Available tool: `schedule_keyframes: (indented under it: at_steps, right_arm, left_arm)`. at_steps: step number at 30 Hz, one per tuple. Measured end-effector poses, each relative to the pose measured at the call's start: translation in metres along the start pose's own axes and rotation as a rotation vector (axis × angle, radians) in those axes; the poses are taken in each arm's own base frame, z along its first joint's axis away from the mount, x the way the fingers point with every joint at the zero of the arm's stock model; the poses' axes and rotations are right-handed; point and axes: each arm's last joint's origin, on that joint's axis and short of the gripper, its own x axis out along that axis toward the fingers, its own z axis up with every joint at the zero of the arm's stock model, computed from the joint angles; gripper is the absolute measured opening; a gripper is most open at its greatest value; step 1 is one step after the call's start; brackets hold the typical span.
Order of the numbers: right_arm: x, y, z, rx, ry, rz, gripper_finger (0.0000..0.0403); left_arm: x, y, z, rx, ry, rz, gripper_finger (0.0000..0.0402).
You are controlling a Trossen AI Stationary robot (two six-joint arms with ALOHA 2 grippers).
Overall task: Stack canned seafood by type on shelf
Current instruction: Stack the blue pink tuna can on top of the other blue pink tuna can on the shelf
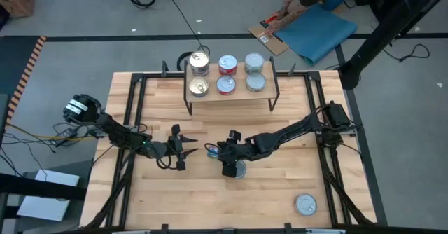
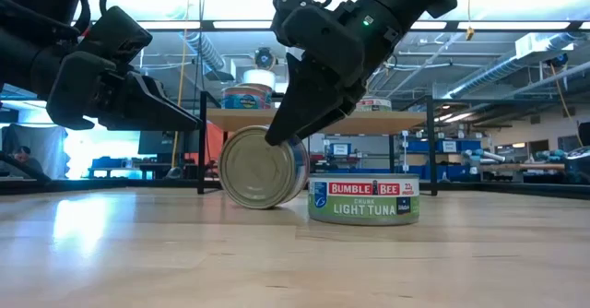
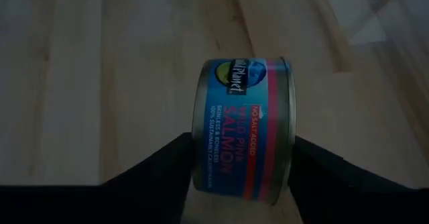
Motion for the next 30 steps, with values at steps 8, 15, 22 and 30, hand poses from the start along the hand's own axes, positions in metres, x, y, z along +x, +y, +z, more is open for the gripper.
schedule_keyframes:
  at_steps: [8,15,22,30]
  right_arm:
    - [0.0014,-0.0039,0.0008,-0.024,0.025,0.053,0.0122]
    - [0.0018,-0.0056,0.0016,-0.031,0.028,0.066,0.0056]
    - [0.0024,-0.008,0.0025,-0.024,0.022,0.053,0.0068]
    - [-0.0018,-0.0081,0.0083,0.097,-0.025,0.04,0.015]
  left_arm:
    - [0.0,0.0,-0.0001,0.0,0.0,0.0,0.0163]
    - [0.0,0.0,0.0,-0.001,0.0,0.0,0.0163]
    - [0.0,0.0,0.0001,-0.038,-0.001,0.001,0.0163]
    - [0.0027,-0.0006,0.0061,-0.056,-0.013,0.053,0.0163]
